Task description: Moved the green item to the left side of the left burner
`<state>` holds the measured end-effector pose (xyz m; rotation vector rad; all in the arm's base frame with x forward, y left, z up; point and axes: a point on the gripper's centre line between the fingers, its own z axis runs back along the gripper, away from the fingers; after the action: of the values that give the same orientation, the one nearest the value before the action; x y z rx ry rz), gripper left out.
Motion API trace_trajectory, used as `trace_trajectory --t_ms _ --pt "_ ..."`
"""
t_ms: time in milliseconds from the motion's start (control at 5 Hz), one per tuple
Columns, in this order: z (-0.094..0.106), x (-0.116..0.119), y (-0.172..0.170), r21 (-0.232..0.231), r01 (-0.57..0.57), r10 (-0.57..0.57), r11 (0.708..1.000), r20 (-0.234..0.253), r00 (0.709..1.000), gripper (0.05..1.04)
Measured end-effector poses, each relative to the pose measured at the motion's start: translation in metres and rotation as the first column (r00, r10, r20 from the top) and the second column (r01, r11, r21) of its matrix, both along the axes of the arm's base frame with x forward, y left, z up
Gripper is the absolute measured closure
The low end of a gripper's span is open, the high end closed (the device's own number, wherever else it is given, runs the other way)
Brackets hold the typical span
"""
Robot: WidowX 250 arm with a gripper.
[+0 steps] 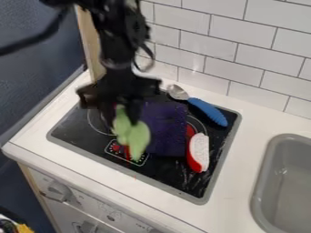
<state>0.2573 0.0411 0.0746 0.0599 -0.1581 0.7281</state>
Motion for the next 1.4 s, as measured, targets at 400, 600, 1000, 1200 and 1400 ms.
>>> trace_trajectory --t_ms 400,600,1000,1200,1400 --pt "0.001 0.05 0.062 -0.027 -0.148 0.148 0.989 0.015 0.989 0.715" --pt "-0.008 0.076 0.097 -0.037 -0.216 0.216 0.976 -0.003 0.976 0.715" --pt "-0.038 0.103 0.11 -0.053 -0.251 0.25 0.967 -0.02 0.968 0.715" --pt "-0.048 0.109 0.1 -0.049 -0.222 0.22 0.974 -0.041 0.975 0.637" --pt "-0.05 0.108 0.096 -0.037 -0.207 0.205 0.978 -0.045 0.978 0.324"
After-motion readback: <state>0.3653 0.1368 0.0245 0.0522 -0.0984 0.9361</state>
